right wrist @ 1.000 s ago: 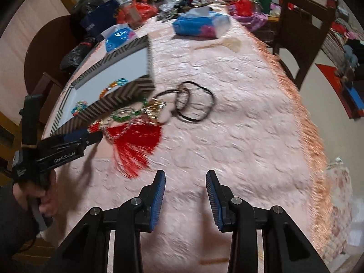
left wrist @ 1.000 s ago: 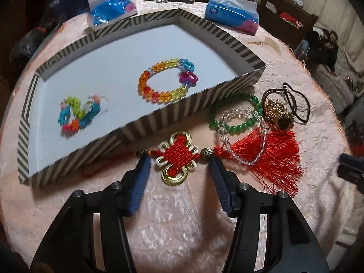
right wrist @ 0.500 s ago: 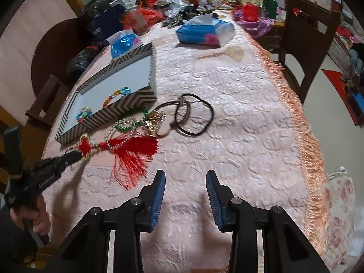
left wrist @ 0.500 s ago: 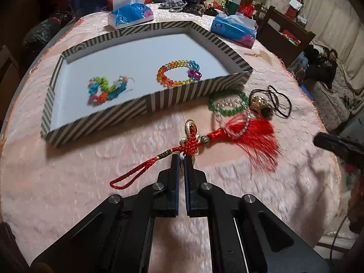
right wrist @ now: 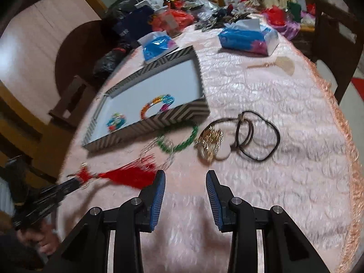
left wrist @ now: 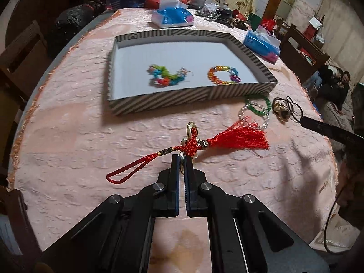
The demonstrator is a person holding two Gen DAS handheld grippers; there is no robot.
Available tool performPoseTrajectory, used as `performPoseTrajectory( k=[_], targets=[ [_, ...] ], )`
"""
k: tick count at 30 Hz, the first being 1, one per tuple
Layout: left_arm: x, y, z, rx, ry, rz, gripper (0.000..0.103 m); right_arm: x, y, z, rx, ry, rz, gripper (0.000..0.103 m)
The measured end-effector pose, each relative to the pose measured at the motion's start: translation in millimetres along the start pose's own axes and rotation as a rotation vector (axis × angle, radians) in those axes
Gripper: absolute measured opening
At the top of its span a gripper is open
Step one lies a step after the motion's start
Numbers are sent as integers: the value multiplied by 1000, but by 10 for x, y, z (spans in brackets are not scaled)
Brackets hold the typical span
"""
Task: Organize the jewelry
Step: 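Grasp the gold watch with the right tool while the left tool lifts the red tassel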
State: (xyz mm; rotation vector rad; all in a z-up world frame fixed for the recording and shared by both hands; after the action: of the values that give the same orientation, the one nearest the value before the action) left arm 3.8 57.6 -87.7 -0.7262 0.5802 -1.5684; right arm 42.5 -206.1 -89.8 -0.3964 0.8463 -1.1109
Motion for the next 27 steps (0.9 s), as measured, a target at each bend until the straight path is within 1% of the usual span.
performPoseTrajectory(
  k=[2,4,7,9,11,15,16,17,22,27],
  targets=[
    [-55,-21,-8,-3,2,-2,2,24,105,23,10,8,-19,35],
    [-88,-29,-23,-9,3,-7,2,50,172,61,34,-3,-37,31],
    [-145,-41,-51,-15,0,-10,2,31,252,132,46,-43,-32,28],
    [-186,-47,-55,-19,-6,-11,2,37,313,165,40,-86,-69,28],
    [-225,-52,-54,-21,-10,-8,2,58,425,161,4,-87,-78,28],
    [-286,-68,-35,-20,-29,-3,2,84,548,148,-21,-106,-107,28],
    [-296,-74,-26,-19,-34,-4,2,82,547,155,-11,-112,-109,27],
    [-302,-83,-12,-16,-36,-5,2,87,551,161,-11,-109,-107,22],
    [-237,-96,70,-4,-23,-29,2,94,471,134,-24,-83,-68,20],
    [-169,-61,91,-3,-17,-47,2,25,127,83,12,-53,-33,18]
  ],
)
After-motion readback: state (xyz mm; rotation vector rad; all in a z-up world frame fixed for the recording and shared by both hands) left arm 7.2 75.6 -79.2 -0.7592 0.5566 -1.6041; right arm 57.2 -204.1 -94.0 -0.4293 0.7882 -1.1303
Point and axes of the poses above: each gripper's, at about its wrist camera, not at the fingertips, and y roughly the way its jaws point, x to its right, z to its top, the point moved 6 cm from there along y, roughly the way its jaws point, and after that the axes turned 12 degrees about x, right-handed, at the moved point
